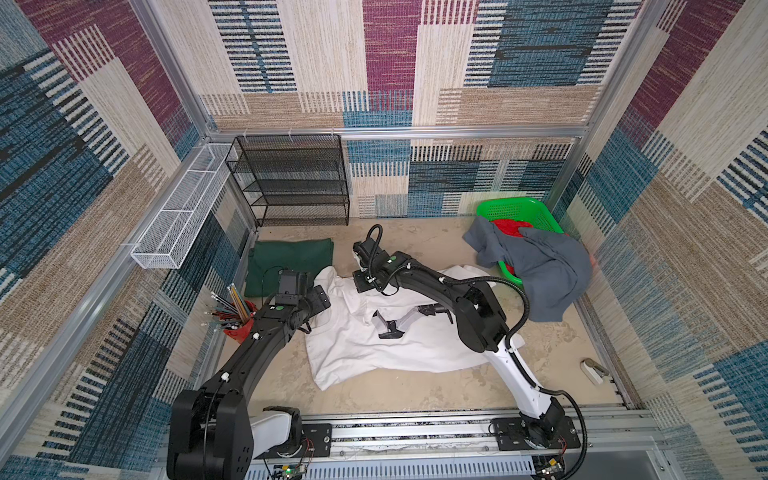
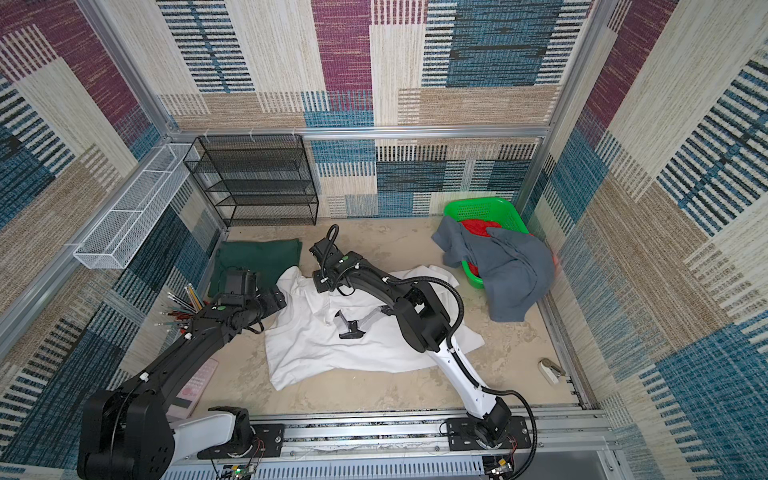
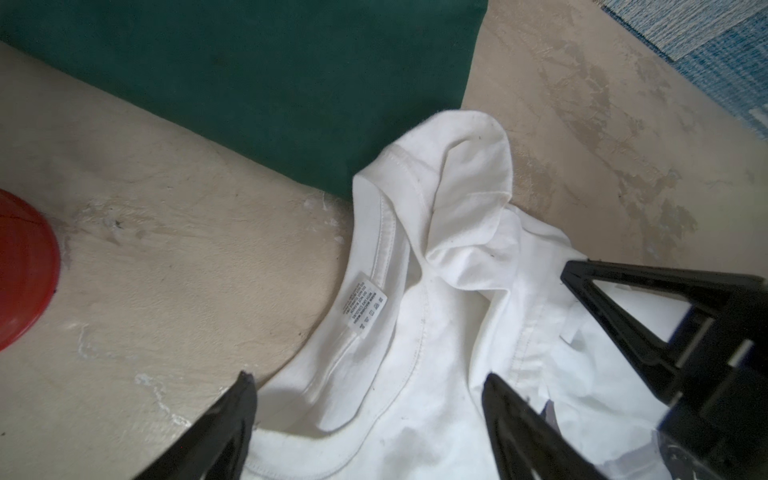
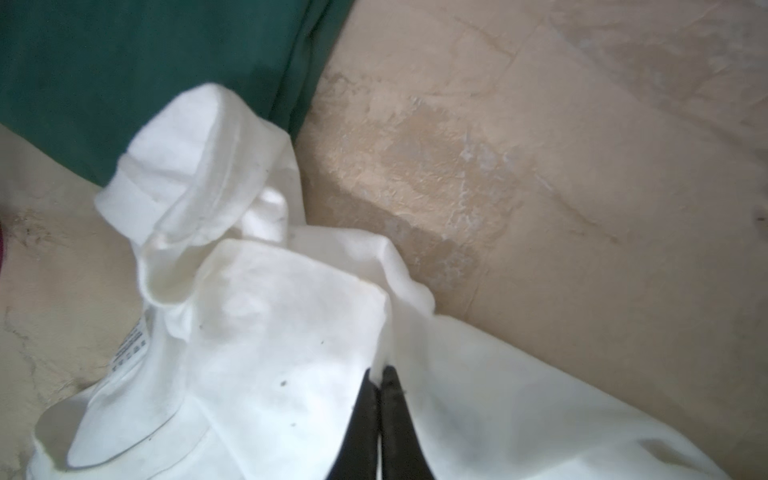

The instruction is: Fold and stack the t-shirts

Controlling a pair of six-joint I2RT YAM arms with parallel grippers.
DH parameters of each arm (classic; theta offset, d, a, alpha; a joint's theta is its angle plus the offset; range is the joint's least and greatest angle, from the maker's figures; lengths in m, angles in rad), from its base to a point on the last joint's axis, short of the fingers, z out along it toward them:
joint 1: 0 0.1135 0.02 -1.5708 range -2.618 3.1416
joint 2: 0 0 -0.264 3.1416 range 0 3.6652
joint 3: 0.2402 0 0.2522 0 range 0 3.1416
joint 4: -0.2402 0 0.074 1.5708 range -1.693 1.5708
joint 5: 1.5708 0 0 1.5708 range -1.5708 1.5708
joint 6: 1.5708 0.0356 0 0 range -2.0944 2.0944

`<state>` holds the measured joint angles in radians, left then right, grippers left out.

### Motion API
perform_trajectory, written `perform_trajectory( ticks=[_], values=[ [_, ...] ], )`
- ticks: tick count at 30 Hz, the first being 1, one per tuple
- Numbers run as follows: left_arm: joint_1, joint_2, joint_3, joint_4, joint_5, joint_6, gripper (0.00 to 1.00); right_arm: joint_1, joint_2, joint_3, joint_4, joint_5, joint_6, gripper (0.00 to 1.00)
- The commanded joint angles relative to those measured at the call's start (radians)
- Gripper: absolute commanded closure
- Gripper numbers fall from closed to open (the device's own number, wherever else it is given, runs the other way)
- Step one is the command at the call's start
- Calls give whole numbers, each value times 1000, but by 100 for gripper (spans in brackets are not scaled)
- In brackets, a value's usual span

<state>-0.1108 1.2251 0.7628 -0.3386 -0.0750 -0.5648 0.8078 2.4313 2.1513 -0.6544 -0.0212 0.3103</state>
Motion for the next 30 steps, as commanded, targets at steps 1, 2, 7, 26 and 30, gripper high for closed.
perform_trajectory(
  ticks=[1, 2, 7, 26, 30],
  values=[
    [2, -5, -5, -5, -6, 8, 14, 15, -45, -21, 9, 29, -4, 100],
    [2, -4, -6, -5, -6, 9, 14, 22, -54, -30, 10, 36, -7, 100],
    [2, -1, -6, -1, -6, 7, 14, 34, -83, -62, 10, 4, 2, 100],
    [10, -197, -95, -41, -163, -66, 11, 162, -69, -38, -44, -80, -10, 100],
    [14, -207, -95, -45, -158, -72, 10, 191, -38, -1, -67, -88, -11, 100]
  ],
)
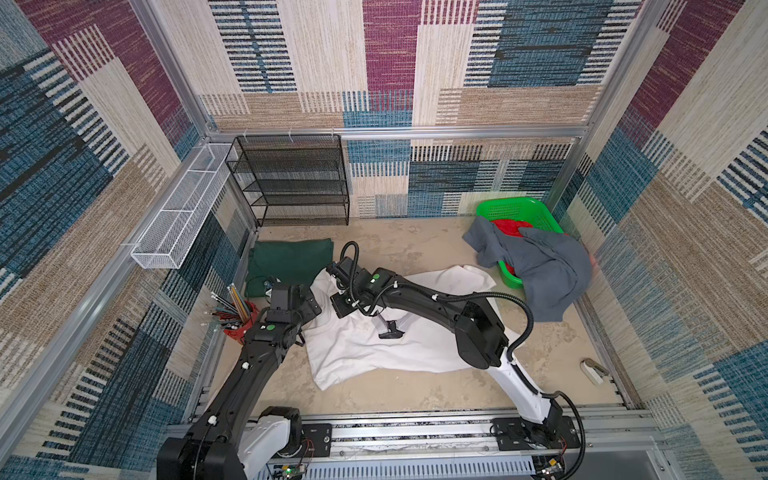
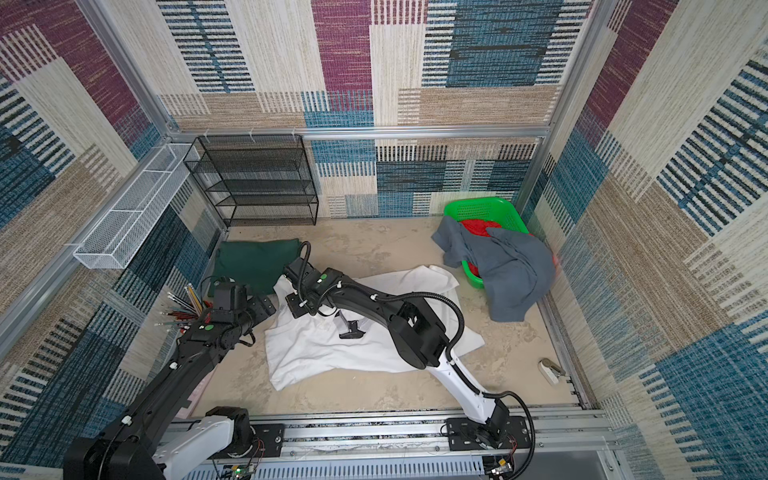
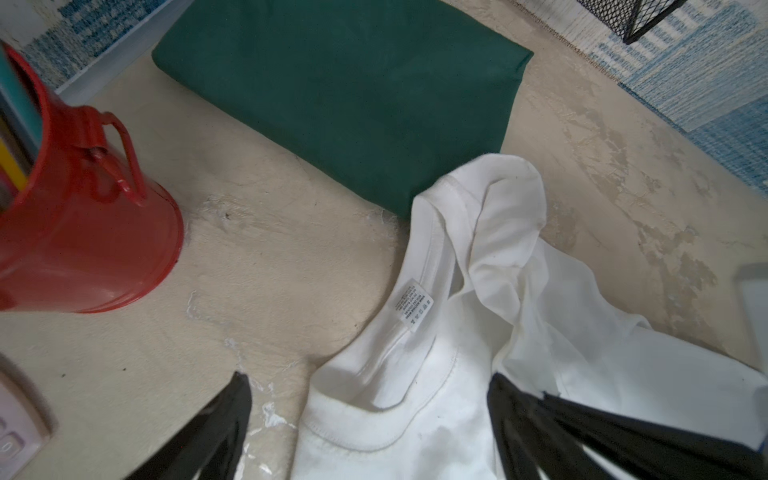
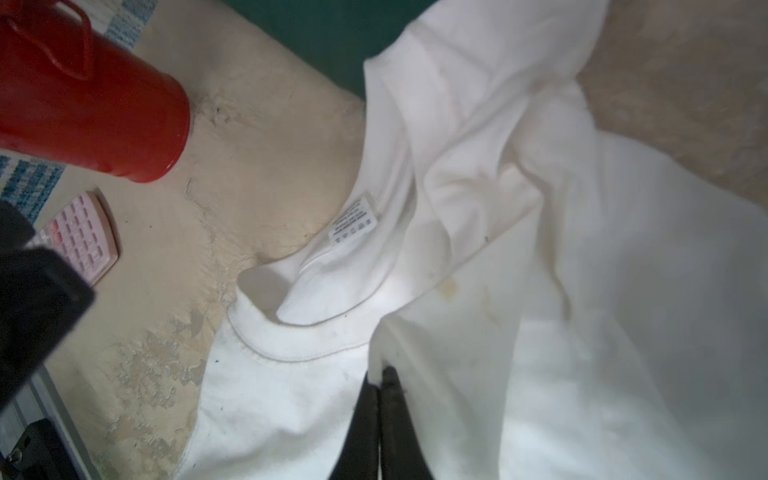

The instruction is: Fold and stack the t-shirts

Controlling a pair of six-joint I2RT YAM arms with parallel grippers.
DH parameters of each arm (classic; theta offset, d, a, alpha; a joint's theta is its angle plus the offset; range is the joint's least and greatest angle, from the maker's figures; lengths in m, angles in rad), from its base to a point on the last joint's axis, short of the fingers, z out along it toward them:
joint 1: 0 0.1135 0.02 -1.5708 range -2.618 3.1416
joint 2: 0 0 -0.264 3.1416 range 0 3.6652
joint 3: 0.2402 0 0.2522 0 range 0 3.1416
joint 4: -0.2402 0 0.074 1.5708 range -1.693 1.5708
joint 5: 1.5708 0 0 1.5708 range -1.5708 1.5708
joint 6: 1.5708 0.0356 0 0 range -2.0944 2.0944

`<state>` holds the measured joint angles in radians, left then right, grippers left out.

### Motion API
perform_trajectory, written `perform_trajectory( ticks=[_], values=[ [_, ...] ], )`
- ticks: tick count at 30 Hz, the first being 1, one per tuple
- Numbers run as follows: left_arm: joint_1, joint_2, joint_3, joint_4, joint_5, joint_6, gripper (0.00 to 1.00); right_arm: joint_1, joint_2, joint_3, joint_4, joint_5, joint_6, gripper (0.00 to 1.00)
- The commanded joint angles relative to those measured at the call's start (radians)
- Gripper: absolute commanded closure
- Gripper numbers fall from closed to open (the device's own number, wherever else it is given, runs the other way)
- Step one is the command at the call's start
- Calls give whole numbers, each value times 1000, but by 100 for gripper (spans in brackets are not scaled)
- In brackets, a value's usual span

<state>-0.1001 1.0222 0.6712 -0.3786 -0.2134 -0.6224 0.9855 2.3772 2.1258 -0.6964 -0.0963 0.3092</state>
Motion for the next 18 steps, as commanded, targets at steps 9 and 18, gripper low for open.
perform_trajectory(
  ticks=[9, 18],
  values=[
    [9, -31, 3, -14, -10, -17, 9, 48, 25, 18, -44, -4, -1, 100],
    [11, -80, -1, -26, -9, -20, 7, 67, 14, 7, -22, -87, 3, 77]
  ],
)
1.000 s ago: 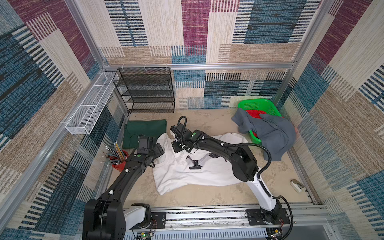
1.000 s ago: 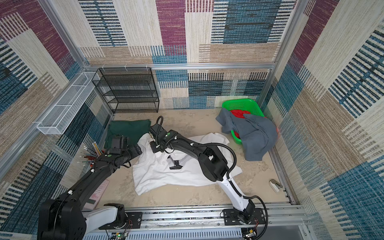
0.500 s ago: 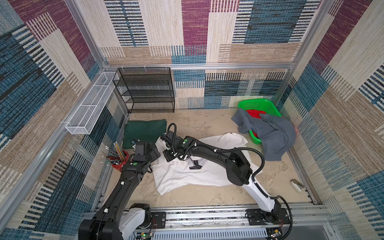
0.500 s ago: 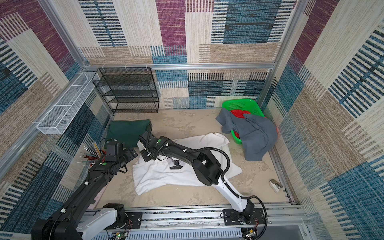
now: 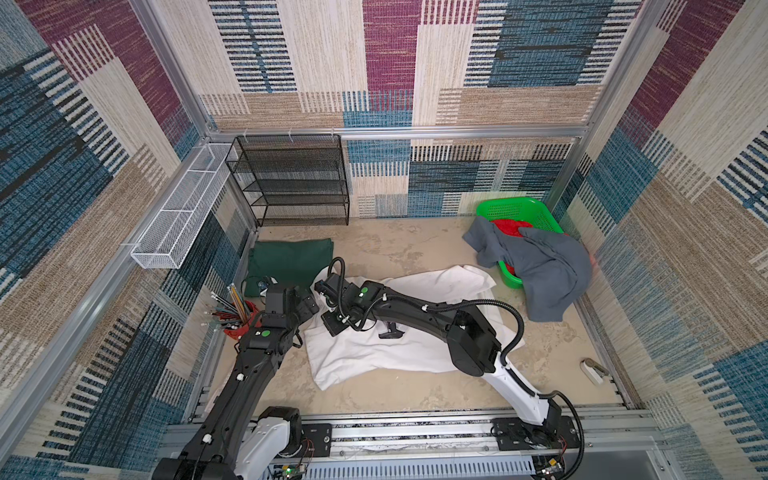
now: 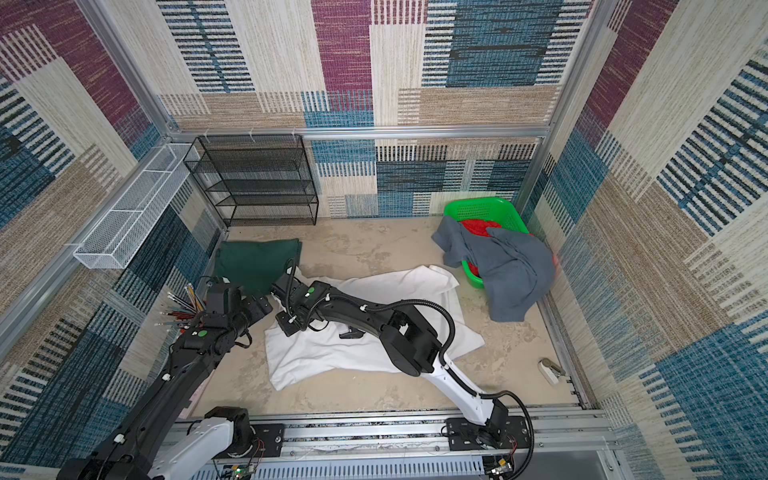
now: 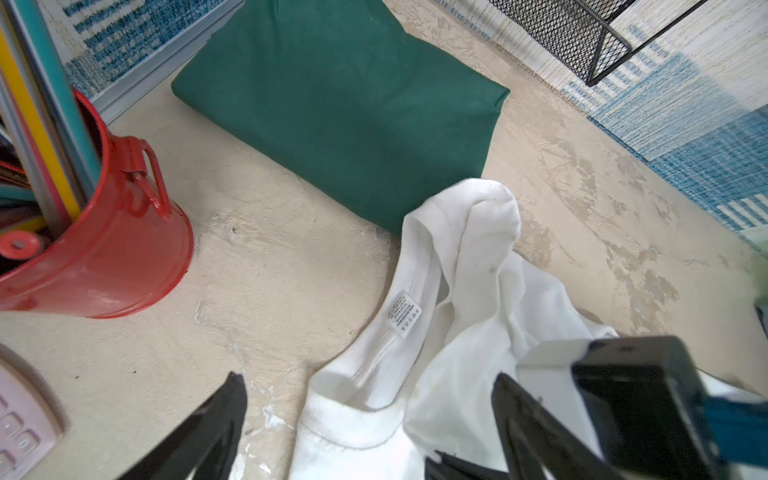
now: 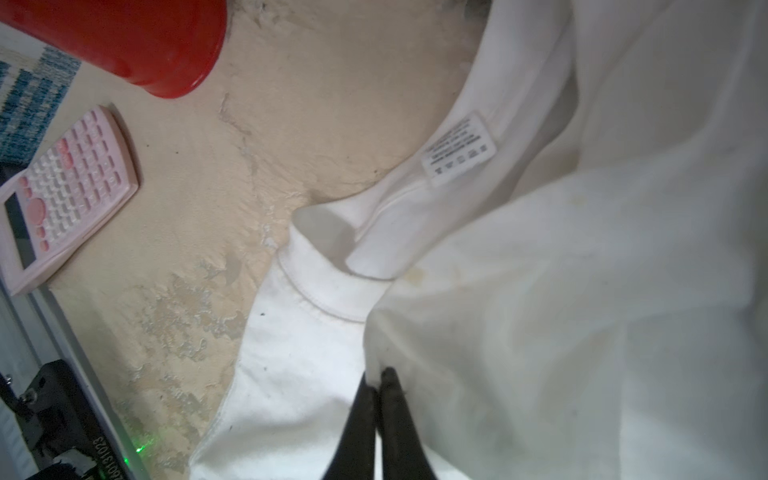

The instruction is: Fold and stack the t-shirts

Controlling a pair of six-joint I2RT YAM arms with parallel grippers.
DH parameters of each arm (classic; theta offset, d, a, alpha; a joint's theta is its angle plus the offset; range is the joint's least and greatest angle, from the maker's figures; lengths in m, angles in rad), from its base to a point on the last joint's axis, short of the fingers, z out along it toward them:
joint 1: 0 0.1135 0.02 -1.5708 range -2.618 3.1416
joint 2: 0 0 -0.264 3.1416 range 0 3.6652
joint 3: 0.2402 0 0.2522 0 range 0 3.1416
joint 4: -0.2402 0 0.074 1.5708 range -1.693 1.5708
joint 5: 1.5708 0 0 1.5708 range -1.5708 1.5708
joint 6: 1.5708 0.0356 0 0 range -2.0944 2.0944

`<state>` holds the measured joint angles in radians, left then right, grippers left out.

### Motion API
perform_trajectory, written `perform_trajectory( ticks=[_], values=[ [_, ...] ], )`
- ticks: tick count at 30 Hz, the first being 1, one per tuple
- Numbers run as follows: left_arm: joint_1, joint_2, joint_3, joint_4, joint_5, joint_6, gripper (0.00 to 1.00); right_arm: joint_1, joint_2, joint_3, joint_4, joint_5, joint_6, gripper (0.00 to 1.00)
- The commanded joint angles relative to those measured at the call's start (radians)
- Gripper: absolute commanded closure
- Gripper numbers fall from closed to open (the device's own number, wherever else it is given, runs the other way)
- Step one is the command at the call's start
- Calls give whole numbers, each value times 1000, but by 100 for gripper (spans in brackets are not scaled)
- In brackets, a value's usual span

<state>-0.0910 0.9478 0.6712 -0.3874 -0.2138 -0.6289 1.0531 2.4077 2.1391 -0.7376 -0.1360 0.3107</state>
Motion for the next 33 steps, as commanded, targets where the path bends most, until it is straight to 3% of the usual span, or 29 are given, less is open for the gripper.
perform_trajectory(
  ticks=[1, 5, 8, 12, 22, 33],
  values=[
    [2, -6, 1, -17, -5, -11, 7, -1, -24, -15, 27, -51, 1, 65],
    [4, -1, 6, -11, 6, -7, 5, -35, -103, -136, 109, -83, 40, 25],
    [4, 1, 10, -1, 24, 2, 6, -91, -197, -260, 167, -86, 76, 12],
    [4, 18, 13, 35, 69, 21, 6, -164, -336, -403, 214, -14, 86, 4],
    [1, 244, 108, 157, 253, 83, 9, -513, -556, -785, 274, 148, 119, 6],
    [-69, 542, 378, 64, 275, 185, 17, -714, -625, -879, 304, 214, 52, 10]
  ],
)
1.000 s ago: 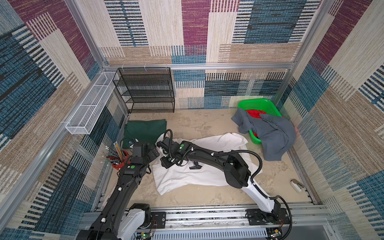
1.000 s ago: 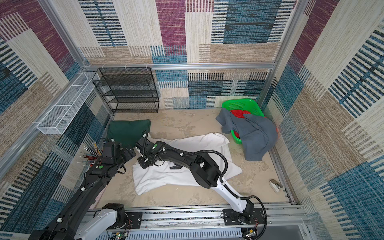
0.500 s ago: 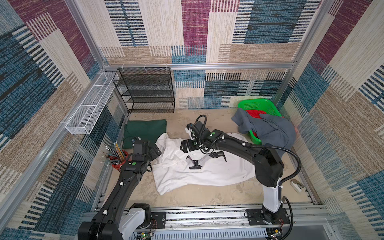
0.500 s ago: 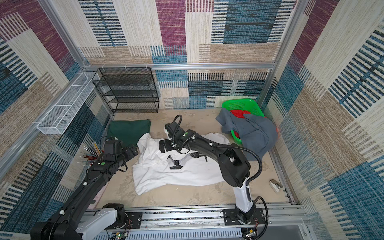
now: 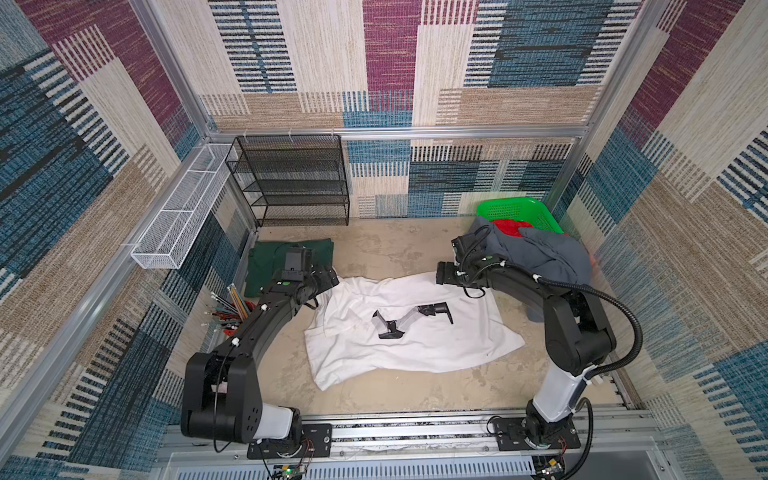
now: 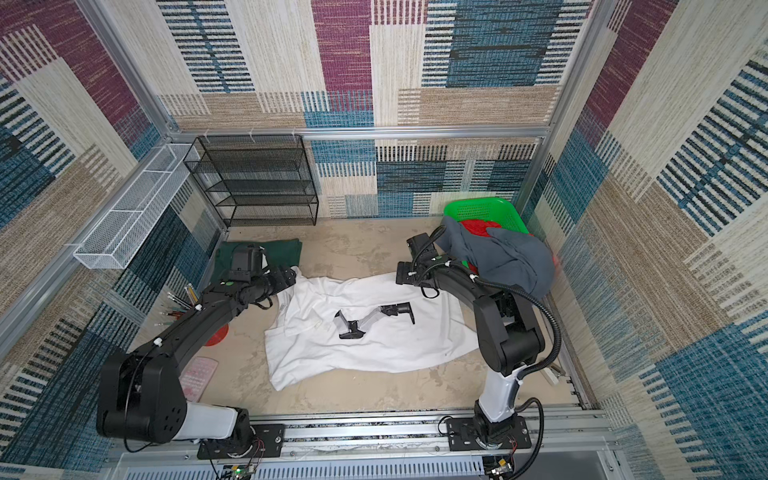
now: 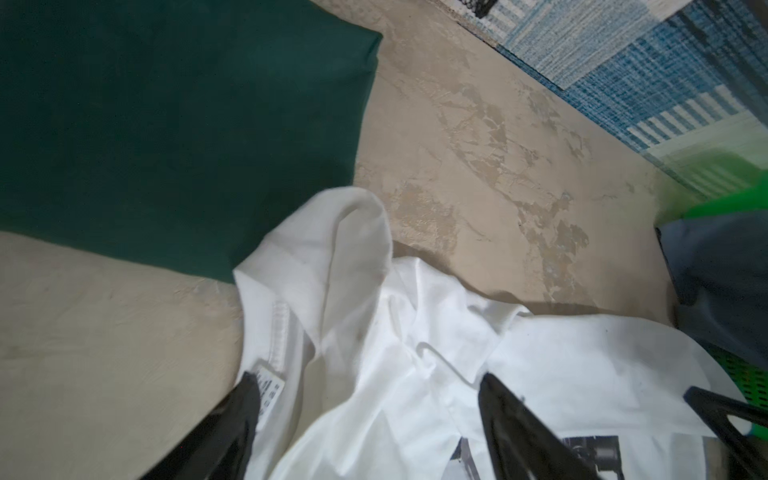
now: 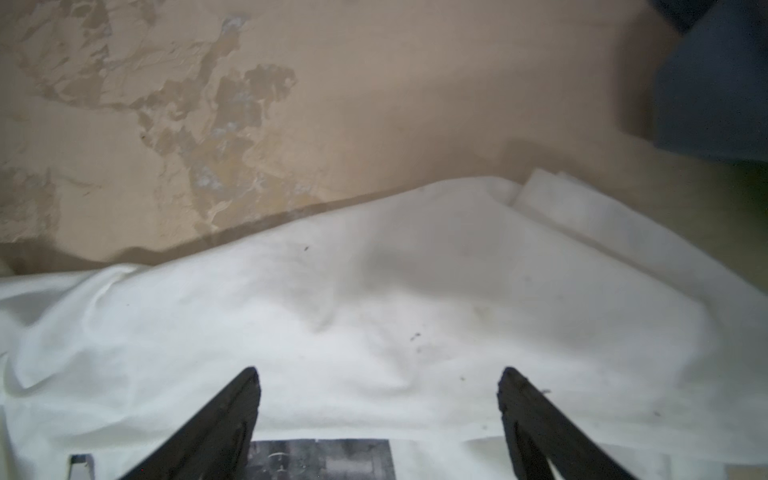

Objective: Fold and stack the t-shirts
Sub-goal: 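Release the collar and move both grippers to the shirt's far corners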

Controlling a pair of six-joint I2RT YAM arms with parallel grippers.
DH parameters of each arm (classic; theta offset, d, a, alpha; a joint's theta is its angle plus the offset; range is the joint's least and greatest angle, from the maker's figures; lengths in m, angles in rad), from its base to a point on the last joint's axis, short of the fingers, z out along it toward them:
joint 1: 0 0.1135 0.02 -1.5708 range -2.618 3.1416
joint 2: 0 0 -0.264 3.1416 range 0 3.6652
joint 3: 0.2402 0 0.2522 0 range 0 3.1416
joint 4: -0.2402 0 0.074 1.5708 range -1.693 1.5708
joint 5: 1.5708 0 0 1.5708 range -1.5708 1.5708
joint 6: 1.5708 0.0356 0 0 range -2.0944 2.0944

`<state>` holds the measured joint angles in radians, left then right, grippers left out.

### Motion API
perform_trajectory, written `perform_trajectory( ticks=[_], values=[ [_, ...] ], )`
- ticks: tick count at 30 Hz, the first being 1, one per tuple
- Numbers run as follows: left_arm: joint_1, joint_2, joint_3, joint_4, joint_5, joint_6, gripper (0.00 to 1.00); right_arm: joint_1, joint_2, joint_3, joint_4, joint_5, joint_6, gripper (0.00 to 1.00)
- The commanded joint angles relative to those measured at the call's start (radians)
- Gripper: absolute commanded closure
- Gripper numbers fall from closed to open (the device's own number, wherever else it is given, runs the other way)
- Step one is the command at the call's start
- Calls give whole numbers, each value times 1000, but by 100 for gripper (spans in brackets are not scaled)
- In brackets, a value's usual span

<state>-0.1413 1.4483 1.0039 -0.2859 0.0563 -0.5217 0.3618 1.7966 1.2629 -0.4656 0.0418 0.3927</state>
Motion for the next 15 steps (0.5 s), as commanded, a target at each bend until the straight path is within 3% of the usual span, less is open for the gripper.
perform_trajectory(
  ticks=[1, 4, 8, 15],
  values=[
    [-28, 65, 66, -55, -8, 91, 18, -38, -14, -5, 29, 40, -35, 10],
    [-50, 132, 118, -102, -46, 111, 19, -92, -14, -15, 38, 14, -53, 10],
    [-59, 224, 186, -156, -46, 137, 41, -129, -13, -14, 39, -4, -71, 12],
    [-66, 314, 239, -188, -104, 135, 49, -147, 19, 5, 32, -16, -80, 15]
  ],
)
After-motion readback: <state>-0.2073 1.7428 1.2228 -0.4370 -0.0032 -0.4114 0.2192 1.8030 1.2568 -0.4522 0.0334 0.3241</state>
